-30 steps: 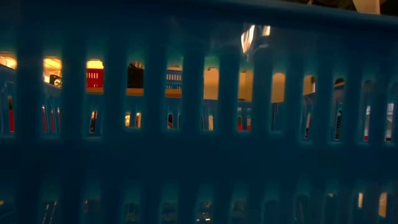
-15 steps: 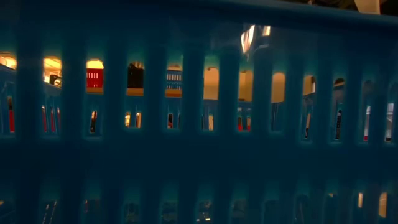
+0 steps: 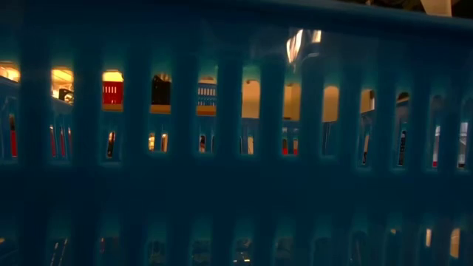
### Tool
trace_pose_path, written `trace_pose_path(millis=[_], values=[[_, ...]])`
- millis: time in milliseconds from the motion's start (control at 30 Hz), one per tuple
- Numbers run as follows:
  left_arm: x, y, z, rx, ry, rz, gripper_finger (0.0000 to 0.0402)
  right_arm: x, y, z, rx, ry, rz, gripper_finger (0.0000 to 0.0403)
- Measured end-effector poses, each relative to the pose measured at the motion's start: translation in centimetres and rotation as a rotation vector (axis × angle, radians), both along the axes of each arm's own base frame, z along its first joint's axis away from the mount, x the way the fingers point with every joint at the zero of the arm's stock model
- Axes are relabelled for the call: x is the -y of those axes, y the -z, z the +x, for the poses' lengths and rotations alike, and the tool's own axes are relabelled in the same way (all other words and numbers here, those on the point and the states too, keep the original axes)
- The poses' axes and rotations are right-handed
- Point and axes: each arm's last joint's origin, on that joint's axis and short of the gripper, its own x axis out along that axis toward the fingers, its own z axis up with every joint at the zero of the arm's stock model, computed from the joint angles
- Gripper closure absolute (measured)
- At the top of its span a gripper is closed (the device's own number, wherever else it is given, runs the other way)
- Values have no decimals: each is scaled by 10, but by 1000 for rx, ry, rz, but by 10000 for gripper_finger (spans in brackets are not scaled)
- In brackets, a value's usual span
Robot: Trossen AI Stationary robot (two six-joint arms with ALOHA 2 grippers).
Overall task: Stack baskets on shelf by color
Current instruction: Stack the bottom black bin on the other black bin on the shelf
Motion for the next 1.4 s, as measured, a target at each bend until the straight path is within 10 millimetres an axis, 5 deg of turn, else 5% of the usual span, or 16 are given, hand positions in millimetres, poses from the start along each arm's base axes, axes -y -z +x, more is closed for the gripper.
trace_pose_path(millis=[733,1033,1400], values=[[0,0,0,3,2,-1,308,17,19,2,-48,2,-36,297],[0,0,0,4,2,-2,308,15,19,2,-40,-54,-19,392],[0,0,0,3,0,-1,308,15,13,3,-22,-54,-24,397]])
